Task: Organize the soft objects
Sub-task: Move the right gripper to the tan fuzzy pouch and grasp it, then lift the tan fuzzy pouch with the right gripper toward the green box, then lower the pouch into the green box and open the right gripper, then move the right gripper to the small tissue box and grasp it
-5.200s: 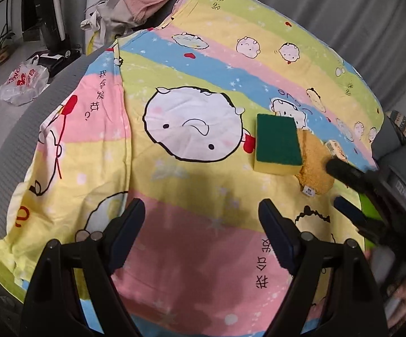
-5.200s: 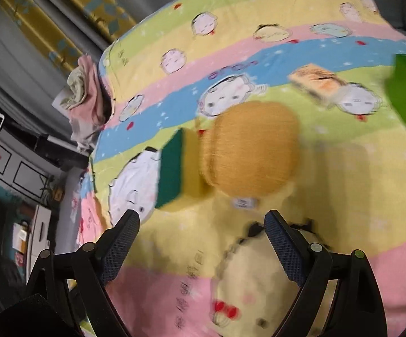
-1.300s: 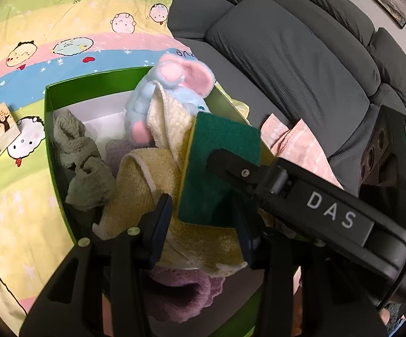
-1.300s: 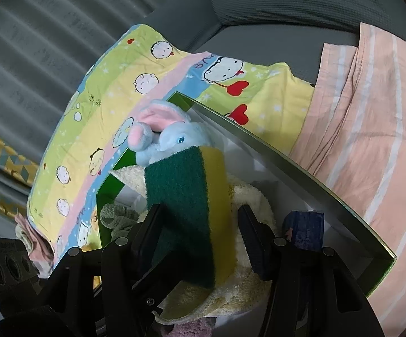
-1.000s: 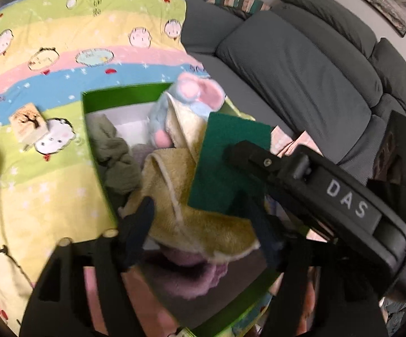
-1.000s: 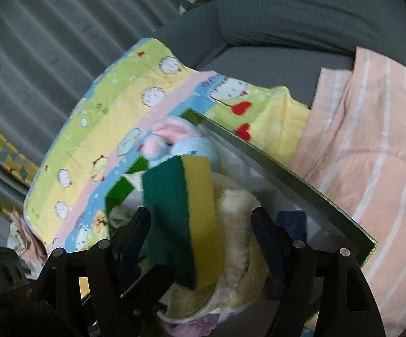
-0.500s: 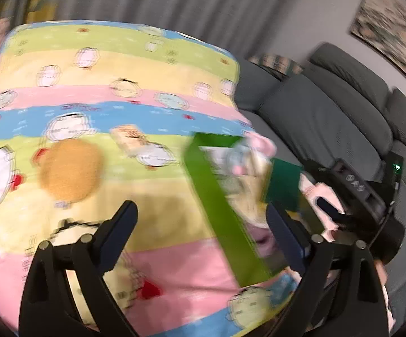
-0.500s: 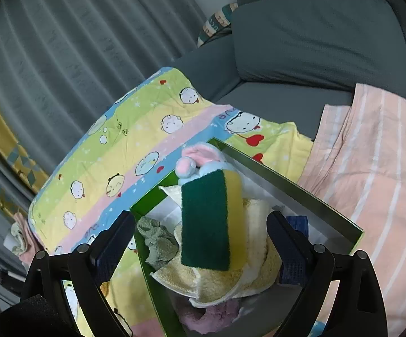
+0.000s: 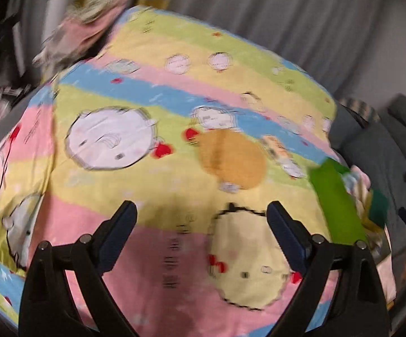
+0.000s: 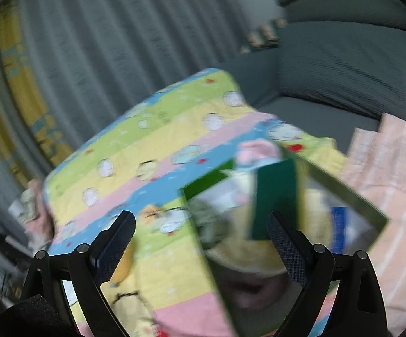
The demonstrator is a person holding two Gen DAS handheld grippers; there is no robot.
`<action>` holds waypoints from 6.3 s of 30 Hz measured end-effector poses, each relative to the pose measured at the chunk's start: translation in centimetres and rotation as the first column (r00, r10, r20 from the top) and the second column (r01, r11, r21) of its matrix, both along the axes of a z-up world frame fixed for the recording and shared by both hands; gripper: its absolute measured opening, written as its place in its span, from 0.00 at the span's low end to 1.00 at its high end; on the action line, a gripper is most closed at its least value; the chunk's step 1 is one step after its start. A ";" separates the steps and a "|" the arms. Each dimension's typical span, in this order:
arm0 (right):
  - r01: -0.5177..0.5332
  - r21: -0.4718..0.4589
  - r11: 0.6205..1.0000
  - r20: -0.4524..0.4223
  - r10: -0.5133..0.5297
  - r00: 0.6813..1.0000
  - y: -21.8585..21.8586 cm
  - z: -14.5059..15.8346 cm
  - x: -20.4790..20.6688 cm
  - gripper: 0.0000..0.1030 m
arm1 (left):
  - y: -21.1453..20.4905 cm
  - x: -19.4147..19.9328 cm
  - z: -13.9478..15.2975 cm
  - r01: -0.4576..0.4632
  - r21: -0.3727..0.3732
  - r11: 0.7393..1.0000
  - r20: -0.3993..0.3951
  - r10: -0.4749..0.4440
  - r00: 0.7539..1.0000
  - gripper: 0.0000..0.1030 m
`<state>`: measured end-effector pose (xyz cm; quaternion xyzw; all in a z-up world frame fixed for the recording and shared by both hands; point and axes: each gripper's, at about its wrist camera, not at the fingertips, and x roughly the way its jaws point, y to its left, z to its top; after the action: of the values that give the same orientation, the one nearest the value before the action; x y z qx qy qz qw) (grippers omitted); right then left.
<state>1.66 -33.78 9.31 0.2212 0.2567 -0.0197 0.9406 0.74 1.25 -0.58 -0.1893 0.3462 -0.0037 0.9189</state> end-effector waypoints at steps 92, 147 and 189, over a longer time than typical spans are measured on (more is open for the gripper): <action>-0.423 0.317 0.849 -0.298 0.513 0.805 12.0 -9.5 5.4 0.40 | -8.3 3.2 -0.1 0.361 -0.139 0.922 -0.098 -0.376 0.922 0.51; -0.016 0.049 0.999 -0.111 0.022 0.994 -2.4 -1.8 5.9 0.84 | -12.0 5.0 3.9 0.419 -0.077 0.905 -0.001 -0.421 0.907 0.79; -0.389 -0.145 0.910 -0.537 0.258 0.803 15.7 -11.1 19.4 0.63 | 1.6 5.9 -2.6 0.029 -0.036 0.999 -0.277 -0.037 0.960 0.79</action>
<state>21.03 -18.12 -1.83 0.0415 0.5238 0.0532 0.8492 6.62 2.84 -3.14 -0.1966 0.4747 0.0022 0.8579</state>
